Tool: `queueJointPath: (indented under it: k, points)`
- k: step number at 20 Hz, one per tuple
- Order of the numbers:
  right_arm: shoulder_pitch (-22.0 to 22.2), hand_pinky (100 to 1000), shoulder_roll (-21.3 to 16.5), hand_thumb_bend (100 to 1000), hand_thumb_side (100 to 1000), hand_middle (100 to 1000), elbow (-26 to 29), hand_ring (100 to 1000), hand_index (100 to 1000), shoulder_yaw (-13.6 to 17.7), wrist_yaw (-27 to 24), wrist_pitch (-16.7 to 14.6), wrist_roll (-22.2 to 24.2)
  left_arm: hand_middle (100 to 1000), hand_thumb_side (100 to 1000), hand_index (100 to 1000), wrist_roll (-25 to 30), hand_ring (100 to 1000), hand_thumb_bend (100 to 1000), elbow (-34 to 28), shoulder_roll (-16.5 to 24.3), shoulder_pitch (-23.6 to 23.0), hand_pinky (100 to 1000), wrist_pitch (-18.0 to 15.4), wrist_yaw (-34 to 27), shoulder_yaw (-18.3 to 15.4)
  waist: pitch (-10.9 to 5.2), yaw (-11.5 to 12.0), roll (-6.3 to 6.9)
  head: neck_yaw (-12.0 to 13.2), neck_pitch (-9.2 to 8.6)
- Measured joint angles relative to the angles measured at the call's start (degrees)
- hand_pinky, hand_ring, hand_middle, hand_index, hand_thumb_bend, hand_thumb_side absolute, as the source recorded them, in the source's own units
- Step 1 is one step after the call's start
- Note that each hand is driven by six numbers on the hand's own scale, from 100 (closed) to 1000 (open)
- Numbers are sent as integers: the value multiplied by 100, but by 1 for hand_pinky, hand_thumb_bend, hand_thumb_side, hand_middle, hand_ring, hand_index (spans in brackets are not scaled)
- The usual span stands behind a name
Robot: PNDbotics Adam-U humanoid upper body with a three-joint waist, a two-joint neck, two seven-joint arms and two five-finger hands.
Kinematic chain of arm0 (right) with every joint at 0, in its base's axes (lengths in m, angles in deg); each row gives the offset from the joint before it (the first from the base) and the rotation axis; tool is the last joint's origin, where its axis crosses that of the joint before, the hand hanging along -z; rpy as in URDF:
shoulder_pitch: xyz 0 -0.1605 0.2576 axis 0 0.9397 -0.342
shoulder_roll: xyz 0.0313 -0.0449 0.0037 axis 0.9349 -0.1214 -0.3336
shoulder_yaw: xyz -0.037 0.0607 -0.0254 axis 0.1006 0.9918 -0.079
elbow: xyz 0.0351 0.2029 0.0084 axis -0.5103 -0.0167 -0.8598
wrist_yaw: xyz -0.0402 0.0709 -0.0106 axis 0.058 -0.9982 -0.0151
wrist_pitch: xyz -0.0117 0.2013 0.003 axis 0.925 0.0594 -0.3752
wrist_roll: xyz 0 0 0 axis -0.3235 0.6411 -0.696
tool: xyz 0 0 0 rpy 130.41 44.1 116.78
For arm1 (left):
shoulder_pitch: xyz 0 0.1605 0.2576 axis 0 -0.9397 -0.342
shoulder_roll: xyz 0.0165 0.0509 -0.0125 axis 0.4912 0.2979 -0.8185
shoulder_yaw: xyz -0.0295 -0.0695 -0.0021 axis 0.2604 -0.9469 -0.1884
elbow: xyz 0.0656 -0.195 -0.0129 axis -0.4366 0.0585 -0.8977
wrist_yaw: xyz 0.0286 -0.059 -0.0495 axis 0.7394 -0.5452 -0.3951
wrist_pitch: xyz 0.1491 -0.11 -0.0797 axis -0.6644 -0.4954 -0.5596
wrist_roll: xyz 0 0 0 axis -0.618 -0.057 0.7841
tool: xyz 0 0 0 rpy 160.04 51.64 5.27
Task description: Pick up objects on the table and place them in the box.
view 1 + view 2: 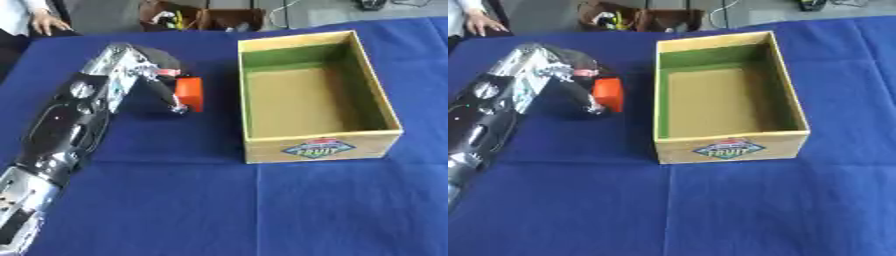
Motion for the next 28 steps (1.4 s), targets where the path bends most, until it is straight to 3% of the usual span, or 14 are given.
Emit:
queueJointPath:
  k: [9,15,16,19,22,25,26,28]
  points:
    - [-1,814,42,100,975,708,0,960,943,-1,101,32,27,776,705,977,-16,802,409,-56,-15,32,647,-16,-226,-65,36,-14,13,10,-45]
    - [0,813,60,100,974,706,0,960,940,-2,146,67,40,610,485,895,0,695,290,-107,-34,33,553,0,-269,-65,43,7,12,10,-46]
    - [0,813,70,100,974,706,0,960,940,-2,147,70,36,610,485,895,6,695,290,-115,-39,33,553,6,-247,-65,43,10,12,9,-46]
    - [0,813,84,100,974,706,0,960,940,-2,147,79,27,481,345,840,23,559,230,-144,-40,40,409,23,-154,-62,43,11,12,9,-46]
    - [0,814,84,100,974,706,0,960,939,-2,148,83,22,436,291,815,40,513,198,-143,-41,42,340,40,-98,-61,43,11,12,8,-46]
    - [0,814,84,100,974,706,0,960,939,-2,148,83,22,436,291,815,42,513,198,-140,-42,45,340,42,-80,-59,43,10,12,8,-46]
    - [0,814,84,100,975,706,0,961,940,-2,148,83,22,402,249,763,42,473,100,-140,-42,45,269,42,-79,-59,43,10,12,8,-46]
    - [1,814,84,100,975,705,0,961,940,-3,148,85,22,384,250,738,42,457,100,-153,-42,60,242,42,-79,-67,42,15,12,7,-46]
